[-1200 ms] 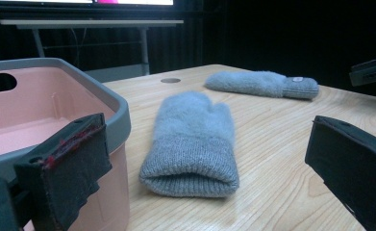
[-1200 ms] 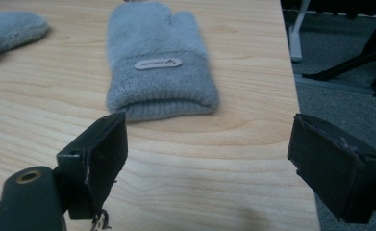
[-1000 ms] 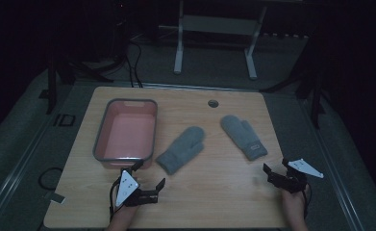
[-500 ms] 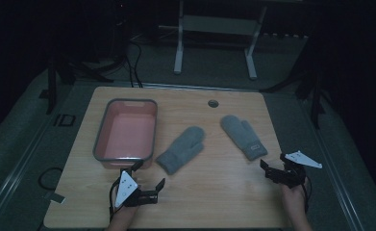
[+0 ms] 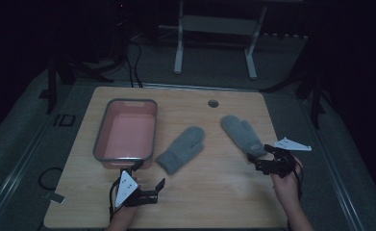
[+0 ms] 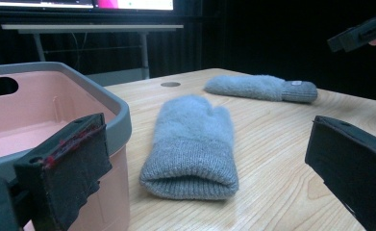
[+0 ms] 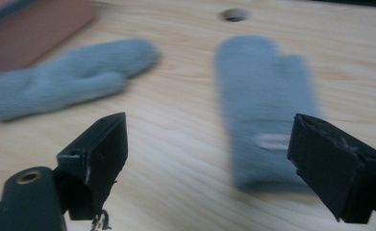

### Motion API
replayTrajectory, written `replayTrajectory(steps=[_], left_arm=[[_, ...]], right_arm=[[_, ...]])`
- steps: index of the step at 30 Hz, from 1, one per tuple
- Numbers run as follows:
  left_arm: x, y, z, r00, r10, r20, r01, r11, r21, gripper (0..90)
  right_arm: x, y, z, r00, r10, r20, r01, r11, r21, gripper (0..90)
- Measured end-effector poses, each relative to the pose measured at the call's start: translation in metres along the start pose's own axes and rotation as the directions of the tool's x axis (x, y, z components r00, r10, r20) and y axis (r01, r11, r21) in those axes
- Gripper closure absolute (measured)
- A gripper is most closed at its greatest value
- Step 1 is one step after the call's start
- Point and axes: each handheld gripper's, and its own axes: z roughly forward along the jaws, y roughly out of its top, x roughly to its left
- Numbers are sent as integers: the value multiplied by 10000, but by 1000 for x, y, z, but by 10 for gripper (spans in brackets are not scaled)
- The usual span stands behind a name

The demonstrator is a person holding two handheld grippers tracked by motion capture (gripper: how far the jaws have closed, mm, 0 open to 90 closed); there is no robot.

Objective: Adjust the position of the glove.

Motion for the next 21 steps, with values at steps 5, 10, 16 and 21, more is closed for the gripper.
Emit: replayTrajectory(steps=[5,10,16,21], left_arm=[[0,0,0,10000,-22,4,22,10000,-22,18],[0,0,0,10000,-18,1,18,10000,-8,18],[0,0,0,10000,-41,17,41,10000,-5,18],[0,0,0,10000,-63,9,63,10000,-2,18]], right_arm=[[17,14,15,9968,-401,-696,398,9992,-57,182],[39,23,32,9901,-1101,-867,1104,9939,-22,184],[61,30,58,9779,-1561,-1393,1626,9860,365,128],[76,36,94,9724,-1160,-2023,1413,9832,1157,137]])
